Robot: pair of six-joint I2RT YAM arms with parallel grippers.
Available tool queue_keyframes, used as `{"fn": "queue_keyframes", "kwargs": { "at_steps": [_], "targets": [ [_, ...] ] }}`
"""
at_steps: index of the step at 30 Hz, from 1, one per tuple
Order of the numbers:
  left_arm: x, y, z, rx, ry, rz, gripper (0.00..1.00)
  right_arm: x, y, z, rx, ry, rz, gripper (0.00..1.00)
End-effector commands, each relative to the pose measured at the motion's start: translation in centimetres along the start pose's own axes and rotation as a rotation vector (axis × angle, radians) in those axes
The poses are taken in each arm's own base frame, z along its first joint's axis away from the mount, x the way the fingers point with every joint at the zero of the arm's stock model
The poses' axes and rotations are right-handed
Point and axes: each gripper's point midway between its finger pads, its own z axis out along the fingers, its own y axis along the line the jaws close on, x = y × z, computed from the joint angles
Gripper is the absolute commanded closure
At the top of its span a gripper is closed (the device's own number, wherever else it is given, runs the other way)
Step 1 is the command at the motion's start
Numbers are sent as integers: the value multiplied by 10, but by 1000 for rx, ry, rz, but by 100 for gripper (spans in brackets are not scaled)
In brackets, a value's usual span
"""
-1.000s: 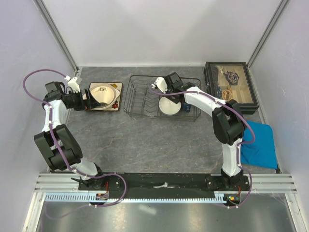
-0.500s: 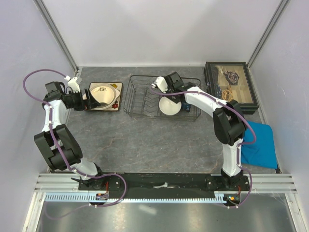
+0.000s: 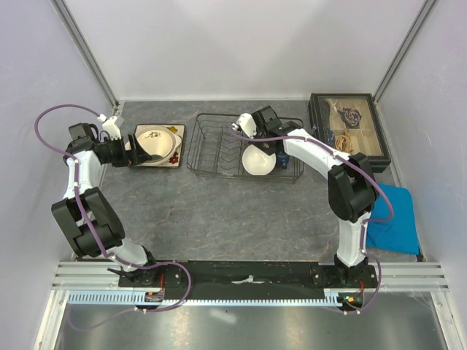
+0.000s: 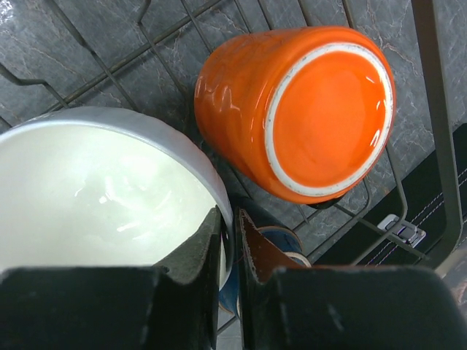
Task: Unload the mixed dishes from the dish rack
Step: Pick up the bowl from the dish rack.
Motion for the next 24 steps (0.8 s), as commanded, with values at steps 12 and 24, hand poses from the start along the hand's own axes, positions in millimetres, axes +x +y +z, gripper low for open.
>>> {"fn": "queue_keyframes", "kwargs": {
  "at_steps": [12,24],
  "targets": [
    [-13,-4,-5,18,-48,55,9,-34,-24,-43,29,-95,62,100],
    [-14,-11,-5,55,-59,60,9,-56,-40,-67,55,-153,88,100]
  ]
}}
